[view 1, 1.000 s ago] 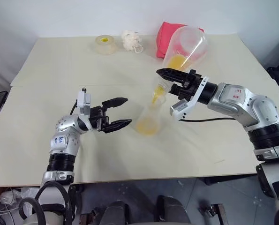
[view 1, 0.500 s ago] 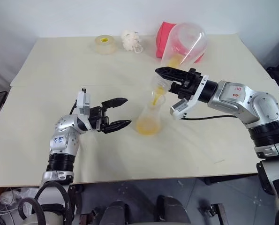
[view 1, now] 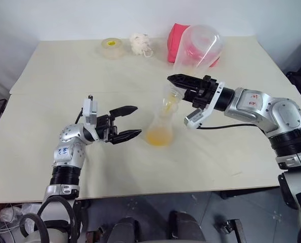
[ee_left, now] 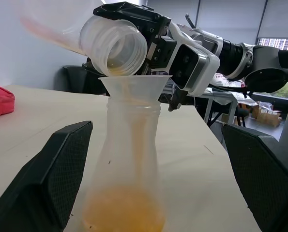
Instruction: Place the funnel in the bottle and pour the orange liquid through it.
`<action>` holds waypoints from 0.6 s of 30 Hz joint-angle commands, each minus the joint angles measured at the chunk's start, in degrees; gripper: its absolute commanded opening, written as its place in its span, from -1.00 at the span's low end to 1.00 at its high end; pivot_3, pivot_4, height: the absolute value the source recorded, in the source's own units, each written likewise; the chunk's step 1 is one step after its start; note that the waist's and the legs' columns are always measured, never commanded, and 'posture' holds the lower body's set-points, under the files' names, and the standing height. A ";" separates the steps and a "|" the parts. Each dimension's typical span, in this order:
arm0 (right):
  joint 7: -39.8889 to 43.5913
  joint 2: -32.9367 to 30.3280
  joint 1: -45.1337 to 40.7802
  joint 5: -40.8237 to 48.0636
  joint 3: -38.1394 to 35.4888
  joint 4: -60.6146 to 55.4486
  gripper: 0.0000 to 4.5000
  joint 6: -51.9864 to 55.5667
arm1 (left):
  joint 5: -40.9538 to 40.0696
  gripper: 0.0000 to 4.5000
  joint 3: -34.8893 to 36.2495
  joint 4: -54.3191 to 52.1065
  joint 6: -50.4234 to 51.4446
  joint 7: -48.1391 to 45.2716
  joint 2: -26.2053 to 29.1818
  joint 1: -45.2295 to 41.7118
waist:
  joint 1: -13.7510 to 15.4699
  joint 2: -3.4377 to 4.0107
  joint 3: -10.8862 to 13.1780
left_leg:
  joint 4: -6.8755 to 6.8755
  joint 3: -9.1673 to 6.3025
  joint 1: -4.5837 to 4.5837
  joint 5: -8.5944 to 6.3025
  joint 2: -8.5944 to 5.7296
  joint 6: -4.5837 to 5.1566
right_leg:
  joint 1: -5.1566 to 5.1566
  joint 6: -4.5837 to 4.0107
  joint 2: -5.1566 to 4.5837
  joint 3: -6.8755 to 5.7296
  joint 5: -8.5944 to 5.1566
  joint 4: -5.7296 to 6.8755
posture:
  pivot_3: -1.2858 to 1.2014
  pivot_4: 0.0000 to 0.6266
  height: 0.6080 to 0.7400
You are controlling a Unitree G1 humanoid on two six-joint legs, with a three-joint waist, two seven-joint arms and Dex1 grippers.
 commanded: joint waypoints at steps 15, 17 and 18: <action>-5.65 -1.17 -3.02 -1.71 0.16 -0.71 0.09 -0.50 | 0.36 1.00 0.06 0.12 0.25 -0.15 0.93 -1.57 | -0.52 0.00 0.00 | -0.03 -0.01 -0.01 0.00 0.03 0.00 | -0.03 0.00 -0.03 0.02 0.00 0.01 | 0.03 -0.52 1.00; -5.52 -1.10 -2.91 -1.33 0.11 -0.93 0.09 -0.67 | 0.44 1.00 0.02 0.18 0.18 -0.20 0.92 -1.59 | -0.53 0.00 0.00 | -0.03 -0.01 -0.01 0.00 0.03 0.00 | -0.03 0.00 -0.03 0.02 0.00 0.01 | 0.03 -0.52 1.00; -5.28 -0.98 -2.76 -0.96 0.04 -1.12 0.09 -0.67 | 0.45 1.00 0.02 0.14 0.23 -0.15 0.92 -1.56 | -0.53 0.00 0.00 | -0.03 -0.01 -0.01 0.00 0.03 0.00 | -0.03 0.00 -0.03 0.02 0.00 0.01 | 0.03 -0.52 1.00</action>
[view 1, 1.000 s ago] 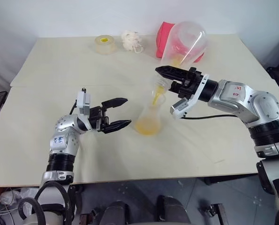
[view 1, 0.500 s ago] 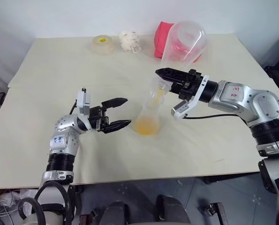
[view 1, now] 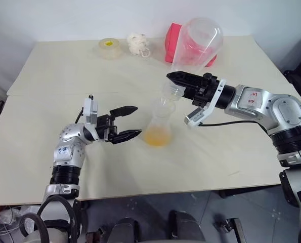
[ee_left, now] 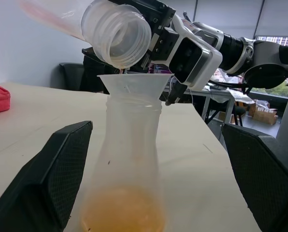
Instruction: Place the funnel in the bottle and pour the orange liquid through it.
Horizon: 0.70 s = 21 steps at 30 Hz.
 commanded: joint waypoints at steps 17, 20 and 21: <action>20.53 9.40 11.67 44.17 -13.05 -7.88 0.09 23.52 | 0.78 1.00 0.13 1.11 0.15 1.61 1.03 -1.86 | 0.10 -0.04 0.02 | 0.05 -0.14 0.00 0.01 0.00 0.03 | 0.01 0.00 -0.06 -0.05 0.00 0.20 | 0.03 -0.52 1.00; 23.50 13.05 16.88 57.86 -20.83 -13.45 0.09 39.38 | 0.27 1.00 0.68 1.38 1.31 2.48 1.21 -2.29 | 0.29 -0.05 0.02 | 0.08 -0.16 0.00 0.01 -0.02 0.03 | 0.01 0.00 -0.08 -0.07 0.00 0.29 | 0.03 -0.52 1.00; 23.71 14.07 18.31 61.14 -23.11 -15.13 0.09 43.62 | 0.29 1.00 0.70 1.39 1.65 2.66 1.36 -2.31 | 0.31 -0.05 0.02 | 0.11 -0.24 0.00 0.01 -0.03 0.03 | 0.02 0.00 -0.08 -0.06 0.00 0.33 | 0.03 -0.52 1.00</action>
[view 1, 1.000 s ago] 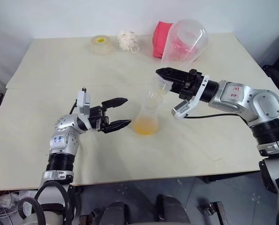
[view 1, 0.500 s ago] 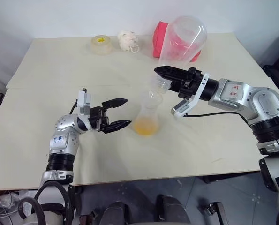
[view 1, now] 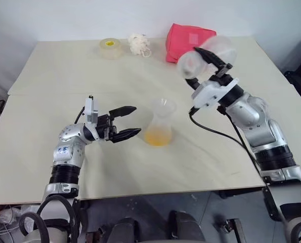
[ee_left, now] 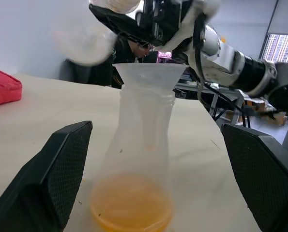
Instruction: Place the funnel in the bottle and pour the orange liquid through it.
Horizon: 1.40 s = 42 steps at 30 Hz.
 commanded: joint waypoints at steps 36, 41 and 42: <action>-1.89 4.99 12.48 30.72 -29.10 -5.69 0.98 27.04 | 3.65 1.00 -1.59 -6.17 12.27 10.85 6.00 1.69 | 0.00 0.04 0.02 | -0.05 0.04 0.12 0.00 -0.15 0.00 | -0.01 0.00 0.00 0.14 0.00 0.02 | 0.03 -0.52 1.00; -1.04 2.97 10.63 31.56 -29.74 -5.23 0.98 27.01 | 4.44 1.00 -2.03 -5.12 11.15 10.81 5.96 1.12 | -0.08 0.04 0.02 | -0.05 0.05 0.12 0.00 -0.15 0.00 | -0.01 0.00 0.01 0.14 0.00 0.02 | 0.03 -0.52 1.00; -0.79 2.66 10.29 31.75 -29.84 -5.10 0.98 27.06 | 4.44 1.00 -2.11 -4.95 11.11 10.80 5.90 1.00 | -0.10 0.04 0.02 | -0.05 0.06 0.12 0.00 -0.15 0.00 | -0.01 0.00 0.01 0.14 0.00 0.02 | 0.03 -0.52 1.00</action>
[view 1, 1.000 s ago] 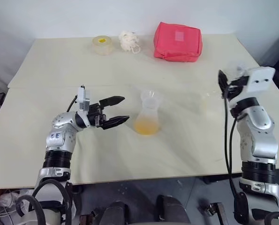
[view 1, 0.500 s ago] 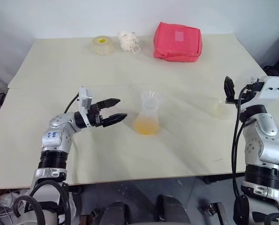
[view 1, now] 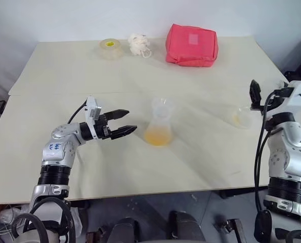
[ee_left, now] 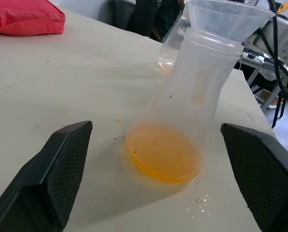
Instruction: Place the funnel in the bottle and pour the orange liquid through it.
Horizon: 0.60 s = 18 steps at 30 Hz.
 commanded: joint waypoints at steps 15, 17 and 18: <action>27.64 -16.78 5.53 22.18 -0.04 -19.59 0.98 17.03 | -0.83 1.00 0.42 -2.31 -4.39 -8.31 4.44 3.15 | 0.29 -0.02 -0.01 | -0.03 0.03 0.01 0.00 0.00 0.00 | 0.00 0.00 0.03 -0.04 0.00 -0.02 | 0.03 -0.52 1.00; 33.15 -20.07 10.70 25.22 -0.84 -22.98 0.98 20.06 | -1.01 1.00 0.27 -3.02 -4.40 -10.14 5.93 4.80 | 0.57 -0.04 0.00 | -0.02 0.04 0.01 -0.01 -0.02 0.00 | 0.00 0.00 0.03 -0.02 0.00 -0.04 | 0.03 -0.52 1.00; 36.47 -22.18 14.43 25.49 -1.18 -24.48 0.98 21.14 | -0.94 1.00 0.26 -3.40 -4.72 -11.26 6.84 5.97 | 1.11 -0.04 0.00 | 0.00 0.09 0.01 -0.01 -0.02 0.01 | 0.01 0.00 0.02 -0.01 0.00 -0.08 | 0.03 -0.52 1.00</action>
